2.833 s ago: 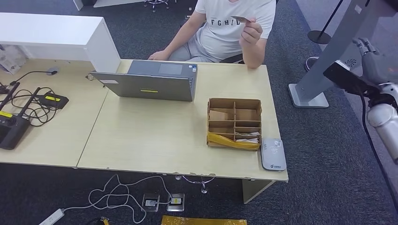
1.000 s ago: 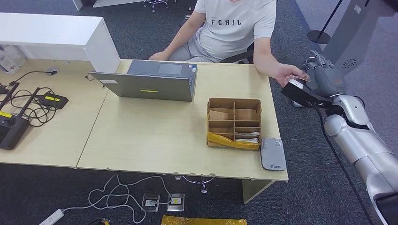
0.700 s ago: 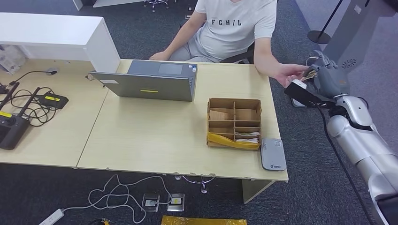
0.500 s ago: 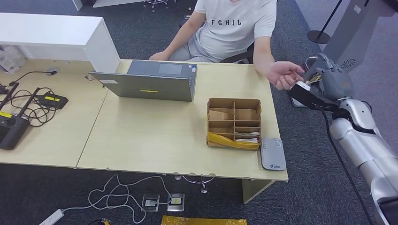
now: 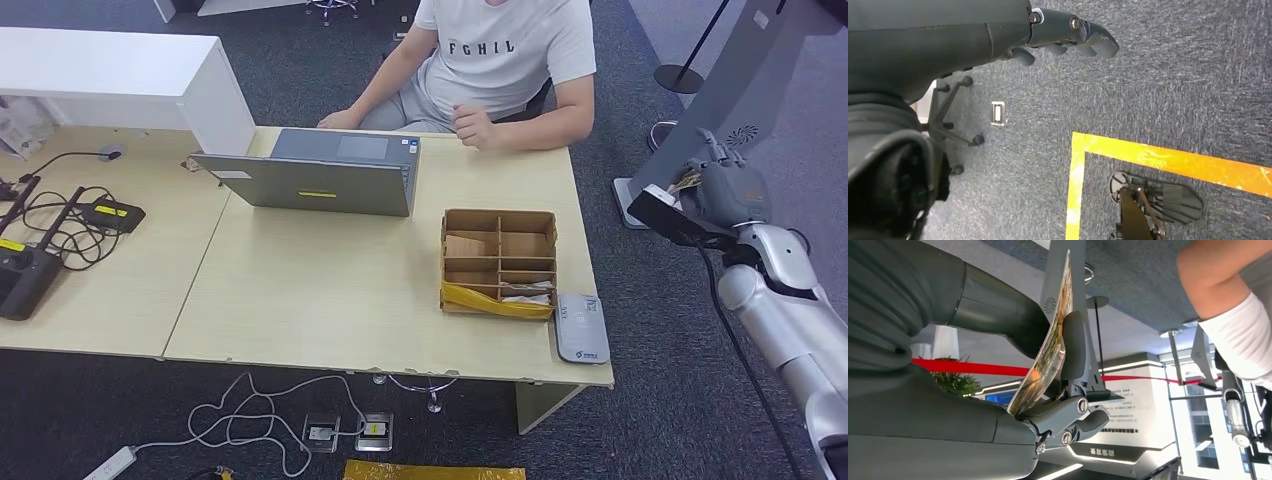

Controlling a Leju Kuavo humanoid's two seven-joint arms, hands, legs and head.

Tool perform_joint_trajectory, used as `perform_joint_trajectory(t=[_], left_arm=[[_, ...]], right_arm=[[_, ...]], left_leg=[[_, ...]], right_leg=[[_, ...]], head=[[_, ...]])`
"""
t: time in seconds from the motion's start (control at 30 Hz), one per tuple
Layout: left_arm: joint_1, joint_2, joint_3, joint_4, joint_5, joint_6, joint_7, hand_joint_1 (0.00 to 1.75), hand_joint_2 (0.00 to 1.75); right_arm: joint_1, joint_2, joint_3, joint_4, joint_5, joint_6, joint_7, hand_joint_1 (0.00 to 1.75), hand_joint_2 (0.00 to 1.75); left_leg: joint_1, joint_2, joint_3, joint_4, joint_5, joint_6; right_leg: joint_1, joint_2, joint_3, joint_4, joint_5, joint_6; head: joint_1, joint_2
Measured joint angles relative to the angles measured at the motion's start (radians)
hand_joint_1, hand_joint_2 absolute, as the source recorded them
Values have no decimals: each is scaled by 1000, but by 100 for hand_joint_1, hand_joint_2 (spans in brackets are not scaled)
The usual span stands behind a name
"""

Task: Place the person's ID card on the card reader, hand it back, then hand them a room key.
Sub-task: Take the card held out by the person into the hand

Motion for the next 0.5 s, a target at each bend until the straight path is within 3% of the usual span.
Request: perform_joint_trajectory(t=[0.5], left_arm=[[13, 0, 0, 0, 14, 6, -5, 0, 0]], right_arm=[[167, -96, -19, -207, 1, 38, 84, 175, 175]], left_leg=[[0, 0, 0, 0, 0, 0]], right_leg=[[0, 0, 0, 0, 0, 0]], head=[[0, 0]])
